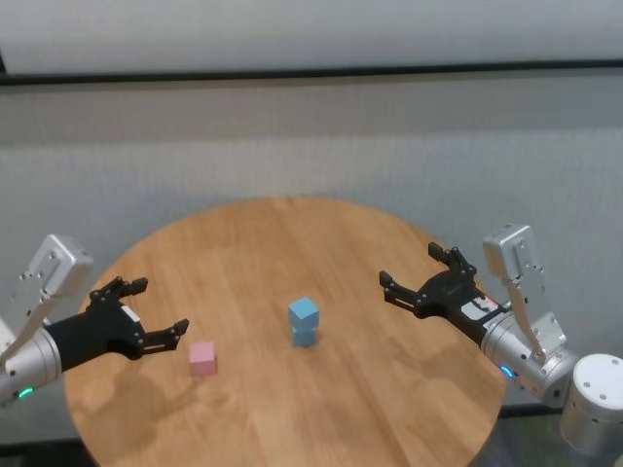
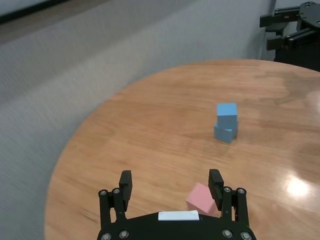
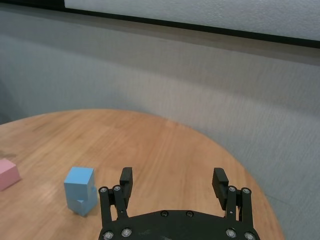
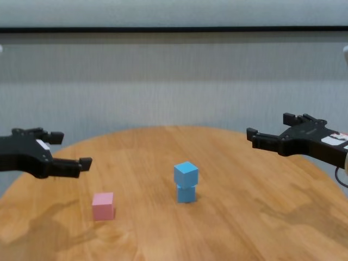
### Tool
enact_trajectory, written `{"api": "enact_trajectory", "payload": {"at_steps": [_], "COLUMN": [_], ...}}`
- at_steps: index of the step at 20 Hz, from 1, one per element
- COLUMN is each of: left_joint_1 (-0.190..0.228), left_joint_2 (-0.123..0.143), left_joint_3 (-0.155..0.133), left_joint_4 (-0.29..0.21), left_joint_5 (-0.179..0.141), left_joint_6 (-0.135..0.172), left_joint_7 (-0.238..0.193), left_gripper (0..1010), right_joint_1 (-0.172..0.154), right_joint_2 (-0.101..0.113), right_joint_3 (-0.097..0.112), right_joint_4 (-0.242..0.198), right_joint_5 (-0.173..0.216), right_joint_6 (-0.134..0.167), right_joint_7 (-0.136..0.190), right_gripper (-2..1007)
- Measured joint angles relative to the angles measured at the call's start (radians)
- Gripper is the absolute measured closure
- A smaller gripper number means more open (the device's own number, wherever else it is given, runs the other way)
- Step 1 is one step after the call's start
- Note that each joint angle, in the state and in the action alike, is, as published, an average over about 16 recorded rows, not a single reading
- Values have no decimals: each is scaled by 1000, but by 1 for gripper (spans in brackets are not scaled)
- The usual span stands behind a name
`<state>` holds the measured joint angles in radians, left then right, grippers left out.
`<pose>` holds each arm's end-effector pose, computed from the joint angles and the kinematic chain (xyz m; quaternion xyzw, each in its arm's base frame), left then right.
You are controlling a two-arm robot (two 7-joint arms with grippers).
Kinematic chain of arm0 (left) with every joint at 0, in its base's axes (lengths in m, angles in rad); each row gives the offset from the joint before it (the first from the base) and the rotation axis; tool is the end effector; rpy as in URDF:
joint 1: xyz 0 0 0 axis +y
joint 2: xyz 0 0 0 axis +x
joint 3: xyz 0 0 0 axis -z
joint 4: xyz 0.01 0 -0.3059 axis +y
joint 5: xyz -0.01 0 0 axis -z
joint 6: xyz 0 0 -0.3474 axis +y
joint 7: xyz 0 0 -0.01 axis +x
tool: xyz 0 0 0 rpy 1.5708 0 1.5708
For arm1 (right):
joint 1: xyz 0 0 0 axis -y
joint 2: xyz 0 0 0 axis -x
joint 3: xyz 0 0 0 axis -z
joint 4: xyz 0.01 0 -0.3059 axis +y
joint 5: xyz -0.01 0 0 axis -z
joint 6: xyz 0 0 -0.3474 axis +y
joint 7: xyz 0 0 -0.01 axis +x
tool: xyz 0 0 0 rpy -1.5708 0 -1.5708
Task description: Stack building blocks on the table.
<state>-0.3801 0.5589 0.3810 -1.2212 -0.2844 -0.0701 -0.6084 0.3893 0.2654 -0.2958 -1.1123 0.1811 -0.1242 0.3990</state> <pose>0.4579 0.1239 -0.2887 0.1644 -0.0706 0.3889 0.9038 0.4713 -0.0321 -0.3258 -0.0704 -0.0482 -0.4828 0.8715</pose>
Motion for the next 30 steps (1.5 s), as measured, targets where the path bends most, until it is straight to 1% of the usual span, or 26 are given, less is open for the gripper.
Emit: {"api": "enact_trajectory", "payload": {"at_steps": [2, 4, 9, 19, 30], "left_joint_1": [16, 27, 33, 20, 12], "left_joint_2": [-2, -6, -26, -64, -85], "left_joint_3": [-1, -2, 2, 20, 46], "left_joint_4": [-22, -32, -22, 33, 61], "left_joint_5": [-2, -4, -10, -14, -4], "left_joint_6": [22, 38, 60, 74, 79], "left_joint_7": [12, 20, 30, 32, 28], "left_gripper": [7, 7, 7, 7, 7], "right_joint_1": [0, 0, 0, 0, 0], "right_joint_2": [0, 0, 0, 0, 0], "right_joint_3": [0, 0, 0, 0, 0], "right_joint_4": [0, 0, 0, 0, 0], "right_joint_5": [0, 0, 0, 0, 0], "right_joint_6": [0, 0, 0, 0, 0], "right_joint_7": [0, 0, 0, 0, 0], "right_gripper": [1, 0, 0, 1, 0]}}
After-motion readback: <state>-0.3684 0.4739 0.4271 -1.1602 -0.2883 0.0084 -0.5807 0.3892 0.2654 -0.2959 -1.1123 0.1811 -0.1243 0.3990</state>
